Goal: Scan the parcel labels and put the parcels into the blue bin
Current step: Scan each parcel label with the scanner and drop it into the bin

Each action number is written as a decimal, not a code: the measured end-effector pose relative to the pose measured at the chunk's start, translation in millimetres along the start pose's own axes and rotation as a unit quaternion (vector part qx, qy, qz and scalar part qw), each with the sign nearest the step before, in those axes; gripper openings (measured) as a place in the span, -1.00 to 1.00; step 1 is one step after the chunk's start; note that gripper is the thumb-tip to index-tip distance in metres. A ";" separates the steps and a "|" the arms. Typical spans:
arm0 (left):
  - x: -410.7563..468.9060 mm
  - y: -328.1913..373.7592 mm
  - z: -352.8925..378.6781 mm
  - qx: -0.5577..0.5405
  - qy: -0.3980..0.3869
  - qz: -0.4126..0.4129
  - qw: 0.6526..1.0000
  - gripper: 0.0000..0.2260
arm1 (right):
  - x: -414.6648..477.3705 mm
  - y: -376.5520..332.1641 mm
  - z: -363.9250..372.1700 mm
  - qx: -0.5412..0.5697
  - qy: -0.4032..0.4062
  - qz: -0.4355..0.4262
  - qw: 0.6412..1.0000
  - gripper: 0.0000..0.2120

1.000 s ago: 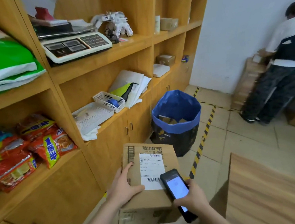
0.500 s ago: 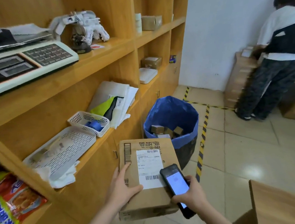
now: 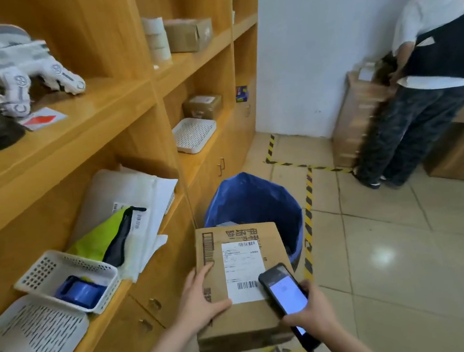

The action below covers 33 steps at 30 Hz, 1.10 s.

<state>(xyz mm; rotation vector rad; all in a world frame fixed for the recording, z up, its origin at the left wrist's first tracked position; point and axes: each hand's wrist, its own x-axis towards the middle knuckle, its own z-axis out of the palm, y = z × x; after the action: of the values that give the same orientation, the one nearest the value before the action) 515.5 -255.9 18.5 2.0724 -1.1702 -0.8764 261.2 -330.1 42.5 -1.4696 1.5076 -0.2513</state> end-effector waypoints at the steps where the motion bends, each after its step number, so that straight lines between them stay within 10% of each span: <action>1: 22.7 4.5 0.3 -0.001 -0.008 0.008 1.000 -0.11 | 16.9 -7.0 -4.3 0.002 0.005 0.006 1.000 -0.25; 18: 446.3 -33.7 56.6 0.008 -0.164 -0.014 0.986 -0.14 | 385.9 -81.1 18.8 -0.018 0.063 0.139 0.988 -0.19; 33: 578.8 -163.2 169.6 0.089 -0.241 0.002 0.967 -0.19 | 558.2 36.1 118.7 0.001 0.018 0.237 0.971 -0.16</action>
<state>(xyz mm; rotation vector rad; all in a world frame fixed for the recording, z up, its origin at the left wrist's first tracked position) 692.1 -726.1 -353.3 2.0530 -1.5496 -1.3694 441.2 -741.4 -311.6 -1.0651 1.8325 0.0091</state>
